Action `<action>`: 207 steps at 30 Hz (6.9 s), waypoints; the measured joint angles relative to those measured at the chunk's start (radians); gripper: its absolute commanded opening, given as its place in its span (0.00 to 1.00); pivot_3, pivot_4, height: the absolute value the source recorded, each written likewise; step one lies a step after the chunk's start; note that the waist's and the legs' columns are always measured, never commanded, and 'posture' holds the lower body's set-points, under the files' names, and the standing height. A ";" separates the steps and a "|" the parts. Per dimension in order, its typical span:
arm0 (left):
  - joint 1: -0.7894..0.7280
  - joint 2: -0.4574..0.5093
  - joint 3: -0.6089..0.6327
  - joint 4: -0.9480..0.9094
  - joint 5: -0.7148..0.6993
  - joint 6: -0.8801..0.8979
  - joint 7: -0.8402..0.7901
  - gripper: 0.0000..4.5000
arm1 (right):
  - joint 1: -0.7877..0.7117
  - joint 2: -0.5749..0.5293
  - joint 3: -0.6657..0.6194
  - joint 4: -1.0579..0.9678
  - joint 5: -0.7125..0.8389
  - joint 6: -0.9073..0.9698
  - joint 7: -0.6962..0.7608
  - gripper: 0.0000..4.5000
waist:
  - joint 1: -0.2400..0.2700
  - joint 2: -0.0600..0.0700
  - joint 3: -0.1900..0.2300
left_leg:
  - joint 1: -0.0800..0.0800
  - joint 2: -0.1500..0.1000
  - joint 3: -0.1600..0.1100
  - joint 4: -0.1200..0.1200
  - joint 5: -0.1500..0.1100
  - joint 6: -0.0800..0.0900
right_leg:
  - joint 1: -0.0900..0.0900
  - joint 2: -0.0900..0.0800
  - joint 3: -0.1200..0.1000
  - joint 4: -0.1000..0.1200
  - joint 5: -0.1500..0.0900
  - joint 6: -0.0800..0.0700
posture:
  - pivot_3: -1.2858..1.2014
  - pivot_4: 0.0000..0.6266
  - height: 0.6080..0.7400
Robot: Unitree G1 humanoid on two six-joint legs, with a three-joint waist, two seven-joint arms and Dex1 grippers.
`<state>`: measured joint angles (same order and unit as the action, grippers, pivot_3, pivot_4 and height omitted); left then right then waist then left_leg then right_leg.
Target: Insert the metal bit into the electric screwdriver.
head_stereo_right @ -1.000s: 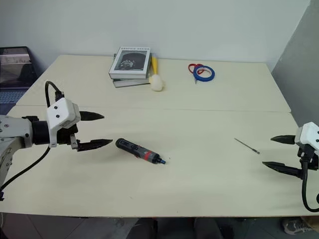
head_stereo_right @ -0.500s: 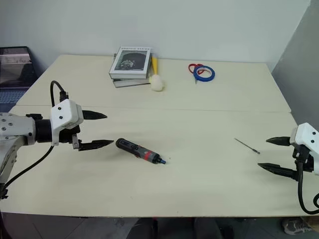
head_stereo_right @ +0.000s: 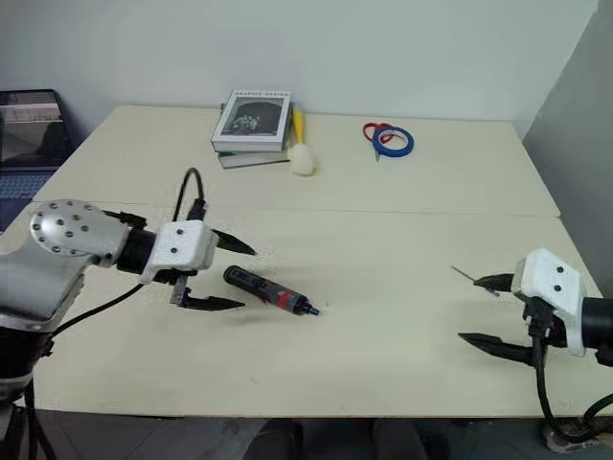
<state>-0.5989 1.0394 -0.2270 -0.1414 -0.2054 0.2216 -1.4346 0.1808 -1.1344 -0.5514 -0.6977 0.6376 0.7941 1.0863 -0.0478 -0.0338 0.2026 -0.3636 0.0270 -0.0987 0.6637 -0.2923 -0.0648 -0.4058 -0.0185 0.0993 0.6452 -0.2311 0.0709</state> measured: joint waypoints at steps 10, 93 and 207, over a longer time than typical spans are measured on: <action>-0.145 -0.158 -0.210 0.130 0.191 -0.083 -0.081 0.99 | -0.096 -0.034 0.074 -0.134 0.156 0.219 -0.147 1.00 | 0.006 -0.001 0.000 | -0.001 0.000 0.000 0.000 0.000 0.000 | 0.000 0.000 0.000 -0.001 0.000 0.000 | 0.52 0.24 1.00; -0.259 -0.416 -0.341 0.383 0.458 -0.222 -0.109 0.52 | -0.091 0.064 0.026 -0.124 0.175 -0.120 -0.082 1.00 | 0.016 -0.001 -0.001 | -0.001 0.000 -0.002 0.001 0.000 0.000 | 0.001 0.001 0.000 0.000 0.002 0.003 | 0.52 0.24 1.00; 0.204 -0.806 0.165 0.056 -0.089 -0.044 0.817 0.37 | -0.534 0.117 0.332 0.105 0.150 -0.127 -0.151 1.00 | 0.014 0.000 -0.001 | 0.000 -0.001 -0.003 0.000 0.000 0.001 | 0.001 0.001 0.000 -0.001 0.002 0.005 | 0.52 0.24 1.00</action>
<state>-0.3951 0.2332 -0.0624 -0.0852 -0.2944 0.1772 -0.6175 -0.3537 -1.0174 -0.2196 -0.5923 0.7880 0.6670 0.9356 -0.0341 -0.0339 0.2013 -0.3634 0.0262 -0.1015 0.6638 -0.2919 -0.0641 -0.4051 -0.0180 0.0991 0.6440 -0.2288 0.0754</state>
